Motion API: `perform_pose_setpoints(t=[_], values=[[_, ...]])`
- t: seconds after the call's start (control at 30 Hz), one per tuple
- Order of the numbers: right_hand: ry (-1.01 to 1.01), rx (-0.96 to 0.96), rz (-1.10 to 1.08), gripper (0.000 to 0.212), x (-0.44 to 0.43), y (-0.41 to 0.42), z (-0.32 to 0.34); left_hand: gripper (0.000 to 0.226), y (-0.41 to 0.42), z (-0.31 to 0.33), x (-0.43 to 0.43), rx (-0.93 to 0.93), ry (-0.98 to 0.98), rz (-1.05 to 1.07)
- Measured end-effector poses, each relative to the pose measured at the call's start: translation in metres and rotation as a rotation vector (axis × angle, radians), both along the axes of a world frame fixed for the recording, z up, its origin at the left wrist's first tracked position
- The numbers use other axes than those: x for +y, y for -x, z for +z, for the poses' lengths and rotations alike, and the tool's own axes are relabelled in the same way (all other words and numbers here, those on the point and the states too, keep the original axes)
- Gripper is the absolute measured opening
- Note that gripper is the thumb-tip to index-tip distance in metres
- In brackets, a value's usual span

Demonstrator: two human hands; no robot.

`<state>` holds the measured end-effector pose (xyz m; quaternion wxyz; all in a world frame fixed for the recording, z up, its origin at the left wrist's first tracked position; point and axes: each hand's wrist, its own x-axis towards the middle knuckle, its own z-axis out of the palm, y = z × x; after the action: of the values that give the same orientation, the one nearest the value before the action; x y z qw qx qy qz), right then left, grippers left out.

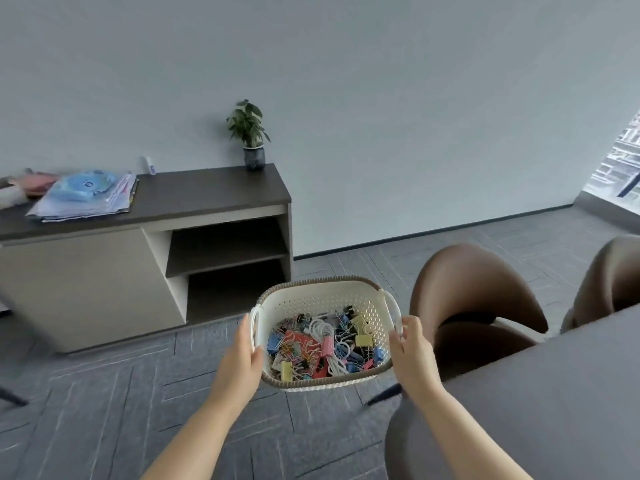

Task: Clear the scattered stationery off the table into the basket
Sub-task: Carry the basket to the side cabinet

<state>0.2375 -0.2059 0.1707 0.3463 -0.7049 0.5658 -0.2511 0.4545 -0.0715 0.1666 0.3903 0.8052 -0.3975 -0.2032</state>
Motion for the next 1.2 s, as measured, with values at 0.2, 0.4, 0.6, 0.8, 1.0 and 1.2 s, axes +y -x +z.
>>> perform_pose_setpoints(t=[0.2,0.4,0.6,0.8,1.0,1.2], values=[[0.006,-0.076,0.066,0.025,-0.027,-0.163,0.022,0.061,-0.157,0.026,-0.016,-0.081,0.013,0.076],[0.024,-0.086,0.143,0.027,-0.060,-0.290,0.031,0.059,-0.267,0.043,-0.029,-0.127,0.037,0.158],[0.004,-0.079,0.219,0.026,-0.109,-0.399,0.017,0.060,-0.362,0.032,-0.060,-0.103,-0.004,0.261],[0.021,-0.060,0.279,0.021,-0.191,-0.515,0.004,0.058,-0.463,0.023,-0.126,-0.107,0.006,0.336],[0.041,-0.056,0.328,0.027,-0.278,-0.621,0.019,0.059,-0.565,0.037,-0.212,-0.102,0.049,0.389],[0.040,-0.043,0.319,0.028,-0.347,-0.700,0.021,0.057,-0.650,0.030,-0.286,-0.133,0.030,0.402]])
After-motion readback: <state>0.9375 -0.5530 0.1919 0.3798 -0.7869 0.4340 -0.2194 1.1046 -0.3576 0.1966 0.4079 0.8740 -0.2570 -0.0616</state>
